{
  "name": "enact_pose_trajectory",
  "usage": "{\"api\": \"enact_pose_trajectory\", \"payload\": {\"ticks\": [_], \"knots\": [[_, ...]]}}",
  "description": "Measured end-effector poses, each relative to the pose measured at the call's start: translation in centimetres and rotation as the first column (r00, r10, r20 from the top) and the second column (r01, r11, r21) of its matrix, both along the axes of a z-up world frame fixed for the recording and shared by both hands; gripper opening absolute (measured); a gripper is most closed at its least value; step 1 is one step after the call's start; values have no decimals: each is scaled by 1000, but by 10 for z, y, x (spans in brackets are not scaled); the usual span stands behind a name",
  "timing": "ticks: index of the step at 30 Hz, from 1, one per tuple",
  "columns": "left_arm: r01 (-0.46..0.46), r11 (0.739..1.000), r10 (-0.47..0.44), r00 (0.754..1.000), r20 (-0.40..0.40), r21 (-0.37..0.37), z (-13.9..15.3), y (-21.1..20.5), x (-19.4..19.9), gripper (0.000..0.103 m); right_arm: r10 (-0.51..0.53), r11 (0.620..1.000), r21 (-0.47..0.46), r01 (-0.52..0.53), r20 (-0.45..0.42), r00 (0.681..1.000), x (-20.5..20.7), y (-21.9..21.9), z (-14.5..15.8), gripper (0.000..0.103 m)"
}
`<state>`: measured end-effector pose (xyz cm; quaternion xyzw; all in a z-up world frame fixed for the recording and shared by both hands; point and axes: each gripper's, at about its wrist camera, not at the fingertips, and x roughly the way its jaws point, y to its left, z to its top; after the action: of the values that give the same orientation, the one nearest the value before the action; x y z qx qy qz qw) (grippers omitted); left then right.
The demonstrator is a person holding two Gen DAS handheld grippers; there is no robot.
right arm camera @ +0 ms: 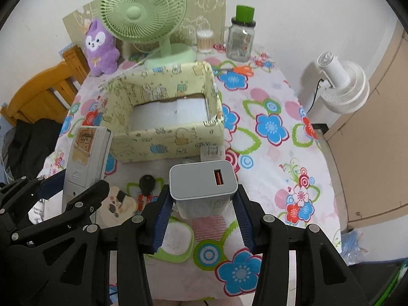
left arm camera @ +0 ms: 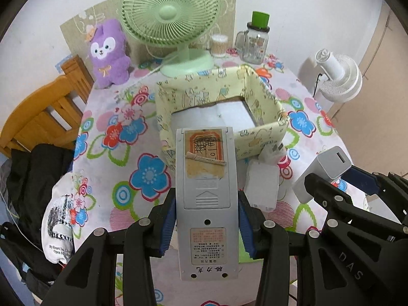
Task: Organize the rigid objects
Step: 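Lift the charger with the right tool while the left carries the white device toward the box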
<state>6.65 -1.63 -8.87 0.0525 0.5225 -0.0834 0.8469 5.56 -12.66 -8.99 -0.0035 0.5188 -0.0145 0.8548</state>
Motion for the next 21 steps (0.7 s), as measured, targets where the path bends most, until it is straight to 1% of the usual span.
{"api": "enact_pose_trajectory", "payload": {"ticks": [6, 13, 17, 21], "knots": [[5, 1000, -4, 999, 34, -5, 13, 6, -2, 45, -16, 1000, -5, 16, 32, 999, -5, 6, 15, 50], [2, 1000, -1, 999, 51, -9, 20, 4, 4, 45, -21, 1000, -6, 22, 47, 999, 0, 4, 22, 50], [-14, 1000, 15, 998, 57, -12, 22, 0, 14, 45, -7, 1000, 1, 7, 45, 999, 12, 0, 24, 50], [-53, 998, 54, 997, 53, -24, 23, -3, 28, 45, 17, 1000, 4, -17, 42, 999, 30, -5, 25, 50]]}}
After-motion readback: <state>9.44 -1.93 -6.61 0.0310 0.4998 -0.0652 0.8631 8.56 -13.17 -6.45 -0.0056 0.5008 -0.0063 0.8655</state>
